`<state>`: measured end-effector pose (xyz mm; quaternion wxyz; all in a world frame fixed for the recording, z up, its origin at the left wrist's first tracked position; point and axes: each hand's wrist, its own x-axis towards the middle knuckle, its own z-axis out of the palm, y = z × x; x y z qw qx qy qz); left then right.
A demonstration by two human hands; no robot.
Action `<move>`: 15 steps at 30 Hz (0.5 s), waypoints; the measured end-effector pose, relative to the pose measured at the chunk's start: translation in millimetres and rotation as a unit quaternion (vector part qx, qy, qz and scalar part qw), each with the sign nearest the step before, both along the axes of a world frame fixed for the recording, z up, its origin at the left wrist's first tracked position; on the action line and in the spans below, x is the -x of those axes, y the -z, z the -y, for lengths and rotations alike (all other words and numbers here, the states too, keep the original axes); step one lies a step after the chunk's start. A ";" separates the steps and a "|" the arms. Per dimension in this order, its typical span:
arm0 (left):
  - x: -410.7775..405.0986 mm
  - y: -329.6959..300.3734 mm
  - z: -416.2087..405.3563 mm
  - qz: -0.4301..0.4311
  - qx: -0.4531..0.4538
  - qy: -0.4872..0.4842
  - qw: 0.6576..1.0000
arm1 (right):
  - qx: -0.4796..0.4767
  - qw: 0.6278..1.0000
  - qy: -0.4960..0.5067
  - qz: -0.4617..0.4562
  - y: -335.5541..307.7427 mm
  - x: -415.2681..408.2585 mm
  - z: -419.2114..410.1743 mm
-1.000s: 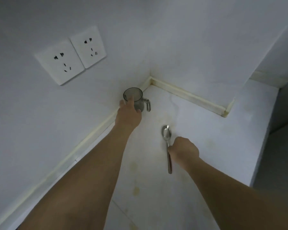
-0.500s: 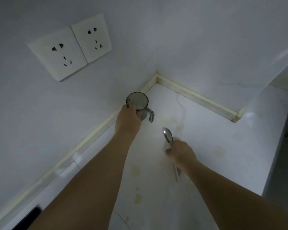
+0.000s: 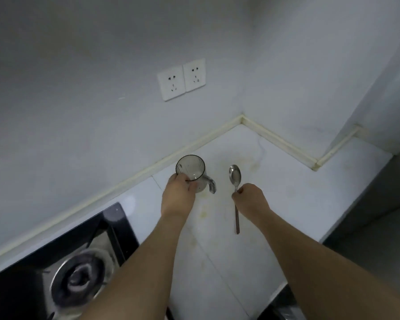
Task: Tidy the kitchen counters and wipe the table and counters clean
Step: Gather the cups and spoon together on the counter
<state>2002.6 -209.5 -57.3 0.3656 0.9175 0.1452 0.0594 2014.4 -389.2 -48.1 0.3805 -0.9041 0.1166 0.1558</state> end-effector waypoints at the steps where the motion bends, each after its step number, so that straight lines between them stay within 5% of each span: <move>1: 35.0 -10.2 -2.2 0.006 0.002 -0.022 1.000 | -0.003 1.000 -0.022 0.005 -8.7 26.1 -2.6; 15: 343.5 -68.8 -66.2 0.048 -0.054 -0.233 0.970 | -0.097 0.969 -0.227 0.029 -60.1 241.4 -80.5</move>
